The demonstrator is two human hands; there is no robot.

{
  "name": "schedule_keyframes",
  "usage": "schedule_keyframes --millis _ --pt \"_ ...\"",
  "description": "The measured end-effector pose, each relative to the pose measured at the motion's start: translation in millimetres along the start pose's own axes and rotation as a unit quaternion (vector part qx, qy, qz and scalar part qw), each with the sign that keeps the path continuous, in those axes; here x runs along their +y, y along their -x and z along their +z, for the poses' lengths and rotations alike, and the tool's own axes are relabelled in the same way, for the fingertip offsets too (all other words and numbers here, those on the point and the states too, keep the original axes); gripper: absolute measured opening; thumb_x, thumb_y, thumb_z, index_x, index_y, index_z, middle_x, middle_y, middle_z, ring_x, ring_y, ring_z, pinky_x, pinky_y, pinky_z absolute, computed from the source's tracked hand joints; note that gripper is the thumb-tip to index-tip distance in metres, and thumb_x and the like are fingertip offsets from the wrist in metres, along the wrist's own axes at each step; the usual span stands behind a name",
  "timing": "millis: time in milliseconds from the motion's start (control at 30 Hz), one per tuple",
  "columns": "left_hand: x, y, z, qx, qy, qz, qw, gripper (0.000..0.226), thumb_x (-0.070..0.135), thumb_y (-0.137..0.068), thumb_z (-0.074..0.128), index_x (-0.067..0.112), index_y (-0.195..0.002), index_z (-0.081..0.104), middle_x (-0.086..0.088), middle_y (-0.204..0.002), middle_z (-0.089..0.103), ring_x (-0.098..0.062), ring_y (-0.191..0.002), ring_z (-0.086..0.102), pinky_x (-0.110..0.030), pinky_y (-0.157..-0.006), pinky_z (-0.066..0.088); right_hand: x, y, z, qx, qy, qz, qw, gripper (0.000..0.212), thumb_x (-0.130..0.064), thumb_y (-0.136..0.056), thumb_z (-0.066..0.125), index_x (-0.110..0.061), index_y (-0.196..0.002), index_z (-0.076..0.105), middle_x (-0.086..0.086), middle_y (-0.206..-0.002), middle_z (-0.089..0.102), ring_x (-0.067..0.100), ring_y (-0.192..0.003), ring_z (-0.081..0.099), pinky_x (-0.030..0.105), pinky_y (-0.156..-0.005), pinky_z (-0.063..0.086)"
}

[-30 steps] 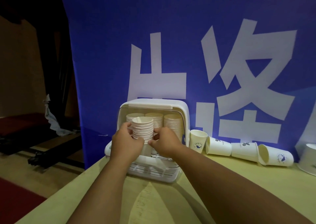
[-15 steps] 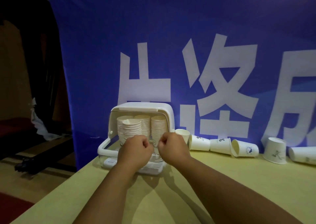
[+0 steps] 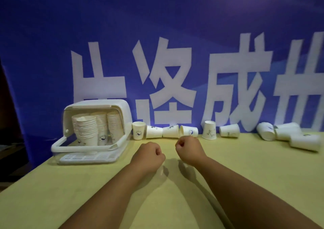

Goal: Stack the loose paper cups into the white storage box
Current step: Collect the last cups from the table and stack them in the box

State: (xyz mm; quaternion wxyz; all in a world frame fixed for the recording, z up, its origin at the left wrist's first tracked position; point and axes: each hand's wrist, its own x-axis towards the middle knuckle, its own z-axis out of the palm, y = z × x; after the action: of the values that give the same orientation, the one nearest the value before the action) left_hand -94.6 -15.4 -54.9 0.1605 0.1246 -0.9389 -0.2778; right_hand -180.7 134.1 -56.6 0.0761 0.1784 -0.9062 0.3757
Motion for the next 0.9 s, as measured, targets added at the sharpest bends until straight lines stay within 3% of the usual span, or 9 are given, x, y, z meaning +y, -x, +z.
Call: schedule_keyframes --millis 233,433,633,800,900 --pt "82.3 4.0 75.2 -0.089 0.02 0.053 0.994 0.01 0.028 -0.086 0.064 0.022 -0.081 0.071 0.007 -0.087 0.069 -0.013 -0.084 0.065 -0.033 -0.079 0.057 123.3 29.2 -94.4 -0.038 0.114 0.123 0.985 0.006 -0.028 -0.096 0.06 -0.028 -0.098 0.065 -0.004 -0.099 0.064 0.013 -0.091 0.058 0.035 -0.092 0.052" --pt "155.0 -0.1 136.8 -0.117 0.006 0.095 0.989 0.007 0.031 -0.088 0.064 0.029 -0.085 0.07 0.013 -0.093 0.068 -0.01 -0.088 0.064 -0.035 -0.086 0.058 205.9 42.3 -165.0 -0.002 0.25 0.195 0.948 0.029 -0.054 -0.096 0.049 -0.036 -0.118 0.055 0.003 -0.125 0.051 0.023 -0.115 0.045 0.042 -0.098 0.04" --pt "217.2 -11.7 200.1 -0.114 -0.025 0.149 0.982 0.022 0.034 -0.089 0.062 0.03 -0.109 0.069 0.01 -0.112 0.064 -0.012 -0.1 0.062 -0.032 -0.092 0.055 264.2 20.2 -210.8 0.079 0.188 0.302 0.931 0.09 -0.078 -0.064 0.072 -0.035 -0.136 0.042 0.011 -0.152 0.021 0.033 -0.135 0.03 0.048 -0.106 0.037" --pt "259.5 -31.8 244.6 -0.101 -0.052 0.196 0.974 0.043 0.04 -0.094 0.057 0.029 -0.135 0.05 0.007 -0.133 0.056 -0.017 -0.116 0.057 -0.031 -0.091 0.048 296.7 -8.6 -231.2 0.166 0.129 0.337 0.918 0.129 -0.066 -0.049 0.09 -0.042 -0.149 0.012 0.012 -0.16 -0.008 0.037 -0.14 0.026 0.052 -0.109 0.036" --pt "284.5 -53.6 272.2 -0.096 -0.061 0.217 0.969 0.053 0.039 -0.093 0.054 0.03 -0.143 0.039 0.006 -0.136 0.052 -0.019 -0.117 0.056 -0.037 -0.093 0.051 314.6 -27.6 -241.4 0.178 0.073 0.344 0.919 0.149 -0.053 -0.048 0.097 -0.049 -0.15 -0.012 0.009 -0.162 -0.01 0.036 -0.142 0.028 0.053 -0.112 0.033"
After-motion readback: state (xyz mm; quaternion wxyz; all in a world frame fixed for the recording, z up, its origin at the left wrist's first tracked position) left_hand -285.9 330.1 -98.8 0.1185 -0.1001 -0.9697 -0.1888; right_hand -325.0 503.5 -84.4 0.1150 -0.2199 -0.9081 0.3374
